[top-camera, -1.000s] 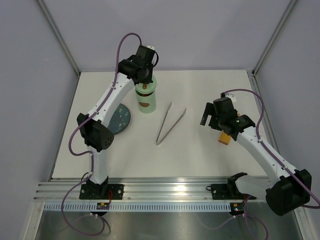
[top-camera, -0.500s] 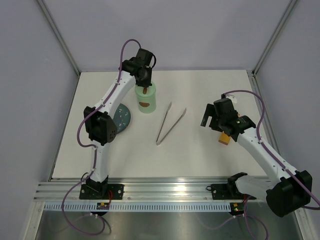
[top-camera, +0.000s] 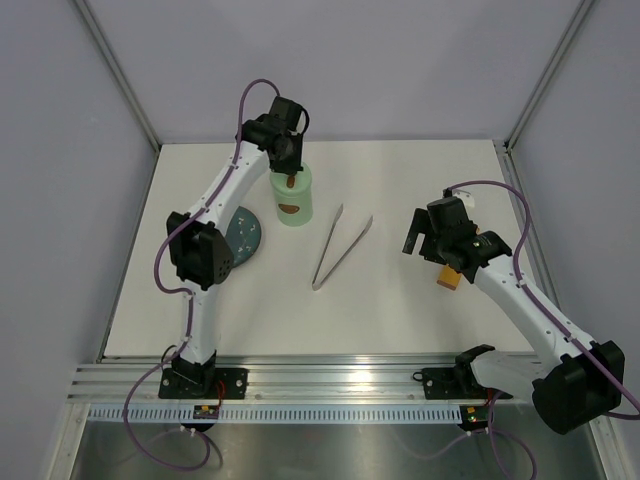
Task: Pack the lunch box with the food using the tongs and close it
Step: Close the box lid on the packing box.
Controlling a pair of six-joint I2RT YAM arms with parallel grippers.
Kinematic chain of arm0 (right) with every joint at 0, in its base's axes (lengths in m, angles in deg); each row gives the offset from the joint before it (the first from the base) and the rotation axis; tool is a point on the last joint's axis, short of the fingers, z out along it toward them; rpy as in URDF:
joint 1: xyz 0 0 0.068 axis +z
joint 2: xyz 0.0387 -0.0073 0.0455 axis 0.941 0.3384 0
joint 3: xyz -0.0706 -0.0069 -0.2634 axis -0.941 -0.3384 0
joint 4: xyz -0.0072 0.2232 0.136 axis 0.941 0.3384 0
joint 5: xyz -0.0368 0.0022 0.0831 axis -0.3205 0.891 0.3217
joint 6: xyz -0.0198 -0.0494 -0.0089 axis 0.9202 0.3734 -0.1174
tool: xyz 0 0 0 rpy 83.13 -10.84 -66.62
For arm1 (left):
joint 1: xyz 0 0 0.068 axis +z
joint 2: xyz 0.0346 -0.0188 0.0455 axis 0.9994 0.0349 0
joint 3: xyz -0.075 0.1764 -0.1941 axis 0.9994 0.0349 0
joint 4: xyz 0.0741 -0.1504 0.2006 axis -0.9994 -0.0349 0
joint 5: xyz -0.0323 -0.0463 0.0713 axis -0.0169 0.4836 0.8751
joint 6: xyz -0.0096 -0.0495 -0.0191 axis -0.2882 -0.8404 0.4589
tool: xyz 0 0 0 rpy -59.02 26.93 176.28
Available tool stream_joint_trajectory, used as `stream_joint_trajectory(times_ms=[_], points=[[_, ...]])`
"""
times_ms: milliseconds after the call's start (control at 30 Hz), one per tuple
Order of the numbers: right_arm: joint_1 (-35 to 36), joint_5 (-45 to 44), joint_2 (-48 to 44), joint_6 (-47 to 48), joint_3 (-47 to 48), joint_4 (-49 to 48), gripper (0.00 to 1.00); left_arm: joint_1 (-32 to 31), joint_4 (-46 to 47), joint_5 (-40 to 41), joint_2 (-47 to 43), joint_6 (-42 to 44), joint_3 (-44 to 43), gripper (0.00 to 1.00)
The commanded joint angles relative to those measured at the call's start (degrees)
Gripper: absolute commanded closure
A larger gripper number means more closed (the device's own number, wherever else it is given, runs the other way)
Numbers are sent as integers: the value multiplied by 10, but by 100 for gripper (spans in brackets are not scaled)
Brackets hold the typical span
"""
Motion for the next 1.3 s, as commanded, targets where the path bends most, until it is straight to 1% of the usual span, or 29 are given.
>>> stream_joint_trajectory(times_ms=[0, 167, 233, 367, 600, 733, 1000, 1167, 1267], points=[[-2, -18, -14, 0, 15, 3, 2, 3, 19, -38, -15, -9, 18, 100], [-2, -17, -14, -1, 12, 2, 2, 3, 4, -63, -25, -20, 28, 100], [-3, -16, -15, -1, 12, 2, 2, 3, 5, -85, -34, -27, 39, 100], [-3, -15, -17, -2, 9, 2, 2, 4, 9, -98, -55, -34, 65, 100], [-2, -16, -23, -5, 1, -1, 2, 3, 5, -129, -88, -43, 78, 100], [-3, -15, -22, -6, -1, -2, 2, 0, 7, -141, -113, -49, 111, 100], [-2, -11, -21, -6, -3, -5, 2, -6, -1, -134, -160, -41, 148, 100], [-3, -7, -21, -8, -4, -6, 2, -29, -11, -80, -187, -27, 116, 100], [-3, -6, -22, -9, -3, -5, 2, -30, 1, -71, -202, -27, 105, 100]])
